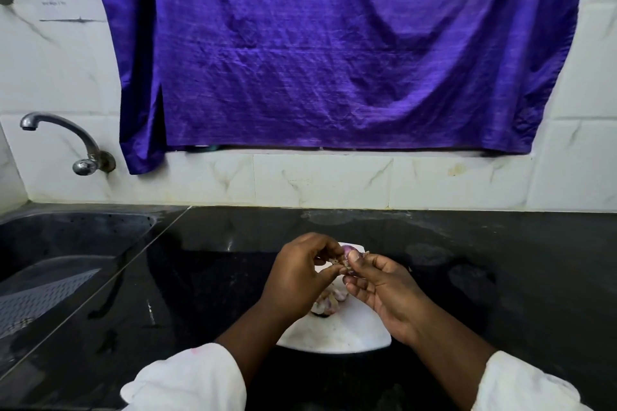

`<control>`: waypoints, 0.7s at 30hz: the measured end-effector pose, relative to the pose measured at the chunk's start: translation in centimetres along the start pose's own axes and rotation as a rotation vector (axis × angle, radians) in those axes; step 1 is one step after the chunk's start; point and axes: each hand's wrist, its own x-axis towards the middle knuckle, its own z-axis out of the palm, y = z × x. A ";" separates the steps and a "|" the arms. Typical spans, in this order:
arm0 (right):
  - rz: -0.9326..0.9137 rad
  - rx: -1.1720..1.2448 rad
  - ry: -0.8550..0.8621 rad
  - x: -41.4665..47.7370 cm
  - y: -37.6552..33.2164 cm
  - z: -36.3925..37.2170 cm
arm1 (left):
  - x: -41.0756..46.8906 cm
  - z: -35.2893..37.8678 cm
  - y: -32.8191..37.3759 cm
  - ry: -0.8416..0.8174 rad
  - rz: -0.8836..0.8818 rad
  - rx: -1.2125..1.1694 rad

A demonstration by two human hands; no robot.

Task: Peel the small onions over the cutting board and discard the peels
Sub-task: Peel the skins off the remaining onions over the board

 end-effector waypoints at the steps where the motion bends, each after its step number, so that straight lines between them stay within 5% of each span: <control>1: -0.002 -0.007 0.002 0.0 0.0 0.0 | 0.0 0.0 0.0 -0.003 -0.004 -0.002; 21: 0.005 0.054 -0.007 0.2 0.3 -0.4 | -0.2 0.4 0.2 -0.015 -0.043 -0.049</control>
